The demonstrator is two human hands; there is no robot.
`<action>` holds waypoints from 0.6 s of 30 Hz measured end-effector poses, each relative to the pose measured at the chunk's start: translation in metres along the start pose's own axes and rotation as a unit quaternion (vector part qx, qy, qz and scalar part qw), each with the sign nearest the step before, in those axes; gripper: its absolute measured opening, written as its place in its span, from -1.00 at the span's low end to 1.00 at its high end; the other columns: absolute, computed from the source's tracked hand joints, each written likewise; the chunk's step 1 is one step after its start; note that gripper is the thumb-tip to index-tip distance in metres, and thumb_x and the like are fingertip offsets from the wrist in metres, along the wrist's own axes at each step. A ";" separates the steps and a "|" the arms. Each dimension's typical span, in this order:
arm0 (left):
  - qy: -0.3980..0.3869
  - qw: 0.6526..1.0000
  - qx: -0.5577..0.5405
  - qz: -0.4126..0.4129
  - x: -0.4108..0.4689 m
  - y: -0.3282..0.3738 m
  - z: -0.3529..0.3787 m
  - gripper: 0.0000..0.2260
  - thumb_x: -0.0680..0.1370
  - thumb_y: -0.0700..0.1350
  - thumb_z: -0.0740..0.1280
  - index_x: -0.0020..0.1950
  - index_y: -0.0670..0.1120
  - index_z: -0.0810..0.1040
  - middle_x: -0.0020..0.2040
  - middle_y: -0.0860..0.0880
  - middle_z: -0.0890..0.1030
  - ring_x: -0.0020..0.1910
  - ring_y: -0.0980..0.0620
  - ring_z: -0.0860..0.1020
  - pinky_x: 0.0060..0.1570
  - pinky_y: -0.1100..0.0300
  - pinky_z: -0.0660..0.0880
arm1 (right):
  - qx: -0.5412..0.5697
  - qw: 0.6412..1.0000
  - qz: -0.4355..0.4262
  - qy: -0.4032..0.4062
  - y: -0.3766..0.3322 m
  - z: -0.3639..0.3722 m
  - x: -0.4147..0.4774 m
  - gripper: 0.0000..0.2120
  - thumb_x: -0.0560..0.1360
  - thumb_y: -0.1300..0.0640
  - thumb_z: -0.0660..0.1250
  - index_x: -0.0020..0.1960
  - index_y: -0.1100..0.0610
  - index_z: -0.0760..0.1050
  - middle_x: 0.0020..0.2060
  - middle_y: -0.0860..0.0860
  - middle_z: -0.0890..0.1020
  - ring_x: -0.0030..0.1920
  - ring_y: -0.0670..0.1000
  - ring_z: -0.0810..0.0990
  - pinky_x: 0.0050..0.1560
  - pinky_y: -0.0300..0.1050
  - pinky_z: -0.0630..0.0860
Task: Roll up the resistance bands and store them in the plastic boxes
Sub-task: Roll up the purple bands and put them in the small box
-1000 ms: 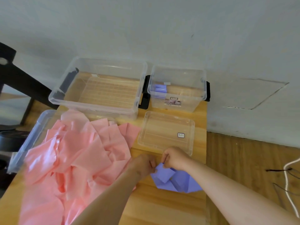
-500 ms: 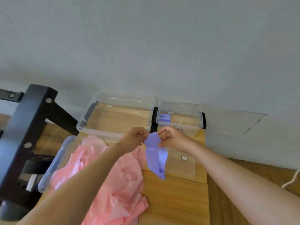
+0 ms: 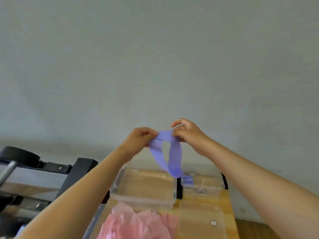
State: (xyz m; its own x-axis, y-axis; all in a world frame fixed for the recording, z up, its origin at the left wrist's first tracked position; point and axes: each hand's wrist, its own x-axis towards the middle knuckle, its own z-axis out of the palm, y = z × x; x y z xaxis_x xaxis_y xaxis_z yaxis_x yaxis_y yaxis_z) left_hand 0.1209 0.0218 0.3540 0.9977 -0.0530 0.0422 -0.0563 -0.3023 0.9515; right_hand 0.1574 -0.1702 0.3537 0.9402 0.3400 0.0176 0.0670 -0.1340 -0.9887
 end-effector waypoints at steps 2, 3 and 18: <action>-0.008 1.000 -0.008 0.015 -0.003 0.027 -0.008 -0.85 0.60 -0.18 0.27 -0.10 -0.19 0.58 -0.19 -0.08 0.57 -0.20 0.06 0.53 -0.06 0.14 0.53 | 0.001 1.000 -0.020 -0.006 -0.028 -0.001 -0.001 -0.82 0.47 0.32 0.33 -0.08 0.05 0.48 -0.26 0.03 0.53 -0.21 0.02 0.50 -0.13 -0.13 0.43; -0.013 1.000 -0.013 0.018 -0.005 0.039 -0.011 -0.83 0.61 -0.15 0.26 -0.08 -0.21 0.57 -0.19 -0.11 0.54 -0.18 0.01 0.50 -0.06 0.11 0.50 | -0.008 0.999 -0.032 -0.017 -0.040 -0.001 -0.002 -0.81 0.45 0.29 0.39 -0.06 0.04 0.47 -0.24 0.03 0.53 -0.21 0.01 0.51 -0.14 -0.15 0.43; -0.101 0.995 0.014 0.019 -0.018 0.121 -0.019 -0.66 0.63 0.01 0.21 0.05 -0.23 0.61 -0.26 -0.06 0.55 -0.27 0.03 0.48 -0.12 0.20 0.47 | -0.183 0.980 -0.069 -0.047 -0.111 -0.031 -0.015 -0.84 0.52 0.14 0.35 -0.24 0.11 0.54 -0.31 0.02 0.49 -0.22 -0.02 0.43 -0.09 -0.15 0.41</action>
State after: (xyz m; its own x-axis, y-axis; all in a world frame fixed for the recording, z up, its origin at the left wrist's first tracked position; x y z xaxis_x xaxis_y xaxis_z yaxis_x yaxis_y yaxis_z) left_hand 0.0972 0.0042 0.4740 0.9669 -0.2547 0.0137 -0.0982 -0.3224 0.9415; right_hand 0.1467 -0.1894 0.4680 0.8801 0.4603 0.1161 0.3224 -0.4003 -0.8578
